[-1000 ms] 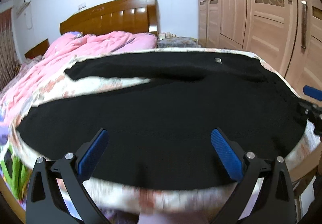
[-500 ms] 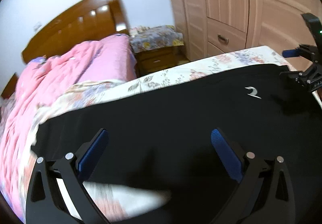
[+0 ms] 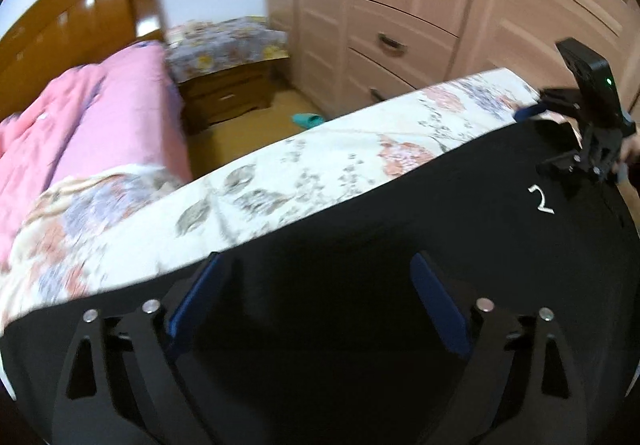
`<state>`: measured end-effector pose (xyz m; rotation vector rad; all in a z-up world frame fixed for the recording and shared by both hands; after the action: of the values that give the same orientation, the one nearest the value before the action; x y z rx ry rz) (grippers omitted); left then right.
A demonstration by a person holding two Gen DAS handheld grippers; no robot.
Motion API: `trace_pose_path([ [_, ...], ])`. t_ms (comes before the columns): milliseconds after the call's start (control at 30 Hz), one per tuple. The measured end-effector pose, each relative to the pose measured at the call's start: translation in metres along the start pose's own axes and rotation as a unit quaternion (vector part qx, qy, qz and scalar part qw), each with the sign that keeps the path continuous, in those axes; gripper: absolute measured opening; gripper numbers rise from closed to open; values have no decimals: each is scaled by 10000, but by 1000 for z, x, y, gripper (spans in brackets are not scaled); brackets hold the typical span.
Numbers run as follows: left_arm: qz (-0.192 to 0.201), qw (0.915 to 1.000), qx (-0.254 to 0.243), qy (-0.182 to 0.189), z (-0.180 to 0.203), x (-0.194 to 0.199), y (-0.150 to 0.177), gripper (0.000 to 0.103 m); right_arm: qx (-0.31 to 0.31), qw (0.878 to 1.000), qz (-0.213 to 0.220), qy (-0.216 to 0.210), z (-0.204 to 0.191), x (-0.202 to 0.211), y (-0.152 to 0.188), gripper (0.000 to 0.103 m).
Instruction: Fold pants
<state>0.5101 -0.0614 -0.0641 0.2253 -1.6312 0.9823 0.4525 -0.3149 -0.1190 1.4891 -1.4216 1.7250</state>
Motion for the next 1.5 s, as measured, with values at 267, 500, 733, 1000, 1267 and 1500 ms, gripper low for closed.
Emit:
trace_pose_path([
  [267, -50, 9974, -613, 370, 16, -9, -22, 77, 560, 9973, 332, 332, -32, 30, 8, 13],
  [500, -79, 9898, -1307, 554, 36, 3, -29, 79, 972, 9781, 1548, 996, -101, 114, 42, 10],
  [733, -603, 9821, -1435, 1056, 33, 6, -21, 83, 1004, 9677, 1974, 1205, -149, 137, 68, 10],
  [1000, -15, 9860, -1650, -231, 54, 60, 20, 12, 528, 9686, 2006, 1372, -145, 133, 74, 10],
  [1267, 1162, 9506, -2108, -1963, 152, 201, 122, 12, 554, 9559, 2621, 1206, -190, 190, 138, 10],
  [1500, 866, 9555, -1954, -2034, 240, 182, 269, 11, 323, 9758, 2037, 730, -242, 140, 246, 10],
])
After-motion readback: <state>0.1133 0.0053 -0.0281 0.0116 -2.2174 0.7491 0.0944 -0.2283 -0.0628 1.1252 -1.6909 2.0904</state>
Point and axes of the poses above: each gripper's, at about its wrist camera, not at the fingertips, and x roughly against the way its jaws point, z to its right, y to its underside, the point moved 4 cm from there along -x, roughly the way its jaws point, and after that the axes turned 7 degrees about -z, right-handed, at the moved point
